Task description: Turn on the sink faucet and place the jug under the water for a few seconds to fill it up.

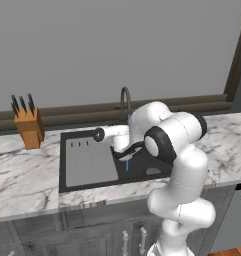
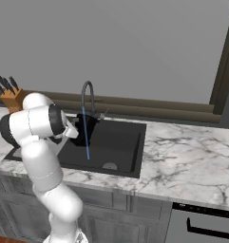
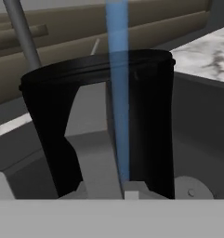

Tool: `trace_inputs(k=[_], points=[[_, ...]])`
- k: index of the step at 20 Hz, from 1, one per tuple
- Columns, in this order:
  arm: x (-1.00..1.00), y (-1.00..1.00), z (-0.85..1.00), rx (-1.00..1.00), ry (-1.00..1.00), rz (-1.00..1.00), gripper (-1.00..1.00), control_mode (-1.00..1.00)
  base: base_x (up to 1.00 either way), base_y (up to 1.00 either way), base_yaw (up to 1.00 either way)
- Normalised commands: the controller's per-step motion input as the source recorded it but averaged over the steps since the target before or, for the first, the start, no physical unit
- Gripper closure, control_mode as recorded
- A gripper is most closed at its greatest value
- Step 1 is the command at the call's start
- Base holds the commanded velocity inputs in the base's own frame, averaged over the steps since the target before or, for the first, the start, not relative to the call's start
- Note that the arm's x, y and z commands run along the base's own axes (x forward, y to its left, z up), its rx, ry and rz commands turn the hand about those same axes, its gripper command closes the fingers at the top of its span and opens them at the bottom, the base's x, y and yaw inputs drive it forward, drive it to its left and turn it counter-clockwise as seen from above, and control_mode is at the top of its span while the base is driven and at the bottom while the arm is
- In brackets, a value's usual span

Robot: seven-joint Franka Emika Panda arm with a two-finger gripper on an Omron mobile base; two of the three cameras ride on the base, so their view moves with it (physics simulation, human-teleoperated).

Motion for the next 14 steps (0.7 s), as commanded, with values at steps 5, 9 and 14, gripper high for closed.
trace_inputs(k=[5,9,14], points=[[0.01,0.0,0.0,0.0,0.0,0.0,1.0,-1.0,0.0,0.0,0.0],[0.06,0.0,-0.01,0.0,0.0,0.0,1.0,-1.0,0.0,0.0,0.0],[0.24,-0.08,-0.04,0.0,0.0,0.0,1.0,-1.0,0.0,0.0,0.0]])
